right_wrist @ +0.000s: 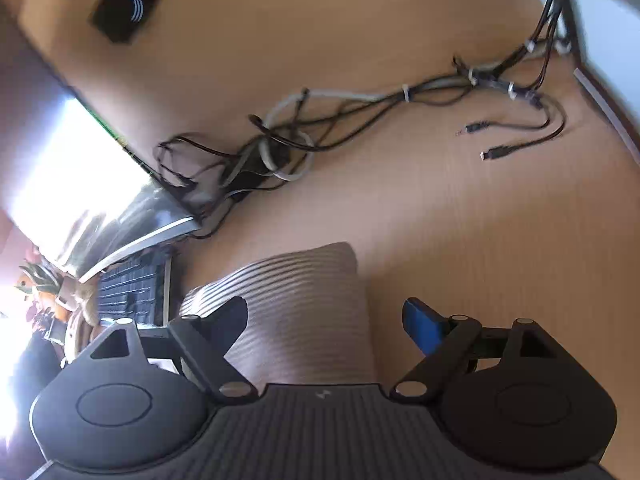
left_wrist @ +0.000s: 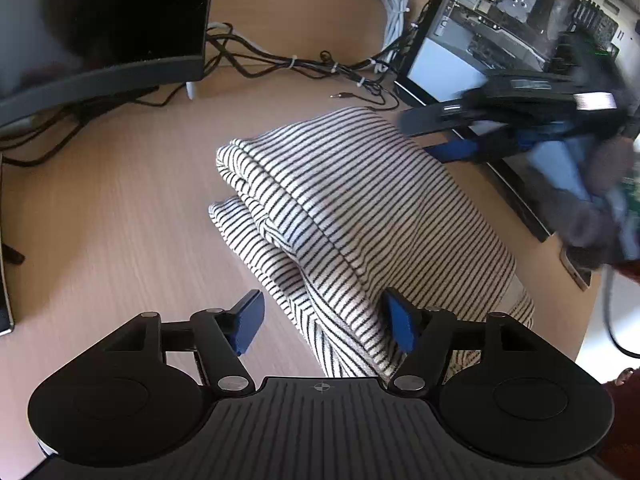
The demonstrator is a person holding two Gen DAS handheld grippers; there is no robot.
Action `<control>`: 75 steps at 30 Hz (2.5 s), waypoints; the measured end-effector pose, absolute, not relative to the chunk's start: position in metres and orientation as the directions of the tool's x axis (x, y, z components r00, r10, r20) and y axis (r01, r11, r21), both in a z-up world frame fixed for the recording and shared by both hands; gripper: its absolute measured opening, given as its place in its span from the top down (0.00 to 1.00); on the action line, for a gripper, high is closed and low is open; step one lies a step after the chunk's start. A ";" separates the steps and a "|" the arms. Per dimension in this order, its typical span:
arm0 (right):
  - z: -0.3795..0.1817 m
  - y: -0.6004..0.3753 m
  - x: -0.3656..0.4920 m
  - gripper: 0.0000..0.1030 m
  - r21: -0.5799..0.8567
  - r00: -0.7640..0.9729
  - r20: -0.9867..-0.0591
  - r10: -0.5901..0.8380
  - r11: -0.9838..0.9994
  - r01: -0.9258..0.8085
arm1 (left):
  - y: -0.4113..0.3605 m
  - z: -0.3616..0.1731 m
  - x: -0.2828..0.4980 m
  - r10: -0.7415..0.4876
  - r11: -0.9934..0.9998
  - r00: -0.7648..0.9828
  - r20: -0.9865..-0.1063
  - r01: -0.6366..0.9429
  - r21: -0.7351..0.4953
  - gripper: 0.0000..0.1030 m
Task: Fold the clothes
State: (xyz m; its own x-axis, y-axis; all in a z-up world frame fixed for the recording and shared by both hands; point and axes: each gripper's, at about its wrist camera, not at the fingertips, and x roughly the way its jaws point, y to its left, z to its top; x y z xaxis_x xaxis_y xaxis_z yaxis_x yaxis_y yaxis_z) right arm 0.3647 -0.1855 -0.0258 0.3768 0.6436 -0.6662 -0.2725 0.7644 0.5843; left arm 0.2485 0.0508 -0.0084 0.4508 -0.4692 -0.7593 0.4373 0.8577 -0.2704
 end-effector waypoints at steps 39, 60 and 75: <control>-0.011 -0.185 0.231 0.47 0.355 0.442 -0.752 0.489 0.866 -0.353 | 0.076 -0.024 0.252 -0.556 0.827 0.424 -0.715 0.368 -0.425 0.23; -0.026 -0.190 0.305 0.32 0.411 0.281 -0.724 0.630 0.721 -0.558 | 0.025 -0.002 0.187 -0.246 0.953 0.624 -0.742 0.014 -0.303 0.26; -0.022 -0.171 0.284 0.34 0.232 0.246 -0.727 0.641 0.566 -0.791 | 0.014 0.039 0.166 -0.048 0.940 0.709 -0.703 -0.207 -0.272 0.14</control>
